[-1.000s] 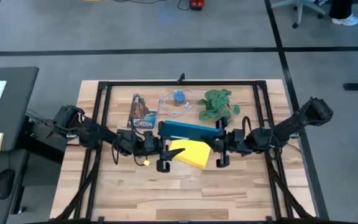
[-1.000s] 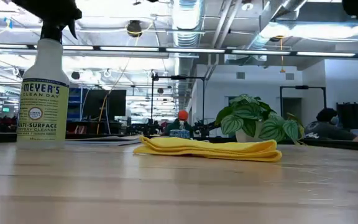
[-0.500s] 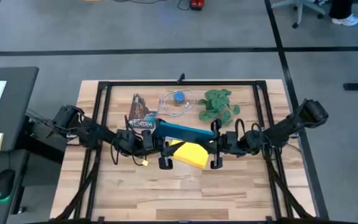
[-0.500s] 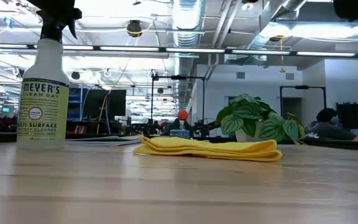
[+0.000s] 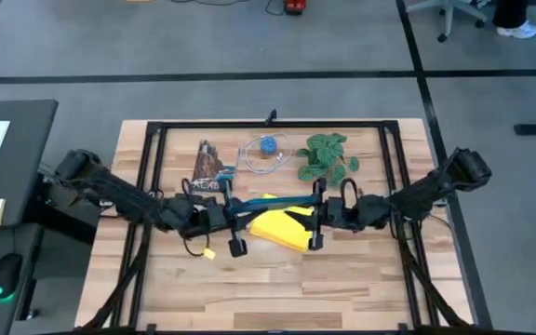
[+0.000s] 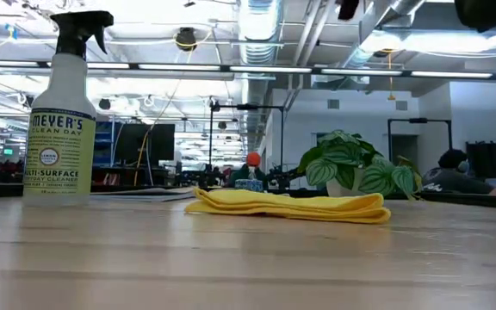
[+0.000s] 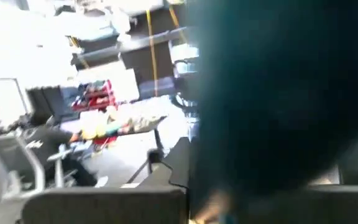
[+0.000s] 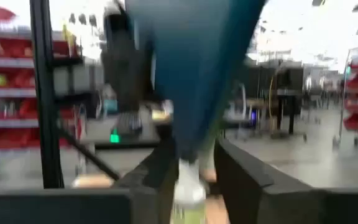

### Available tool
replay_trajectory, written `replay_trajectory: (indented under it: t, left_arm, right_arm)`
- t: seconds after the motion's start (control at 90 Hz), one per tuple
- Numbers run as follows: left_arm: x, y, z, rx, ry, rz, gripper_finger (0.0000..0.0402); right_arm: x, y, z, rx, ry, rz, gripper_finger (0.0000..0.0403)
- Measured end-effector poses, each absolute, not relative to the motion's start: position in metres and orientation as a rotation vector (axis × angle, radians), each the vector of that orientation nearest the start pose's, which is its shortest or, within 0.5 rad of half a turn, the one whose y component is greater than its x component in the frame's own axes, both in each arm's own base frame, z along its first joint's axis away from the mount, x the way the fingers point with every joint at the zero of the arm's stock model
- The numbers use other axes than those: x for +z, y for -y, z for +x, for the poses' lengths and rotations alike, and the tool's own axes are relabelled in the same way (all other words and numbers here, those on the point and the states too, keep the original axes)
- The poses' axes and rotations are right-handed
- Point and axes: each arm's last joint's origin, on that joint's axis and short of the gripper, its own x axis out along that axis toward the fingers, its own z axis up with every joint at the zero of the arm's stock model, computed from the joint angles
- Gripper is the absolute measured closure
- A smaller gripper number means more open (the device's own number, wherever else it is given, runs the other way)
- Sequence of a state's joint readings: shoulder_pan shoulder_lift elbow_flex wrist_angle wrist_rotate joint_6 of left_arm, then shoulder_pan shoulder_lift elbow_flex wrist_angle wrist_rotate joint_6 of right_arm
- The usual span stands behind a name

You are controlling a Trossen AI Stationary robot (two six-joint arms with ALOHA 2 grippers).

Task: Apply microfiber cloth
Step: Spray the blue tablet using the cleaning bottle

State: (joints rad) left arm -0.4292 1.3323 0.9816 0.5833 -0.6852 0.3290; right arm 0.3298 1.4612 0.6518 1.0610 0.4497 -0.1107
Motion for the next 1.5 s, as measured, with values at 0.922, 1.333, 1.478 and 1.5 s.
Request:
replay_trajectory:
  t: [0.922,1.333,1.478,1.5]
  left_arm:
    - [0.451,0.128,0.203,0.374,-0.051,0.305,0.0394]
    - [0.446,0.128,0.203,0.375,-0.080,0.300,0.0393]
    - [0.445,0.128,0.203,0.375,-0.089,0.293,0.0393]
    - [0.444,0.128,0.203,0.375,-0.091,0.294,0.0393]
  right_arm:
    - [0.244,-0.028,0.489,0.051,-0.037,-0.117,0.0110]
    - [0.242,-0.016,0.530,0.158,-0.061,-0.038,0.0125]
    - [0.242,-0.014,0.530,0.125,-0.065,-0.001,0.0171]
    - [0.241,-0.013,0.530,0.121,-0.066,0.004,0.0182]
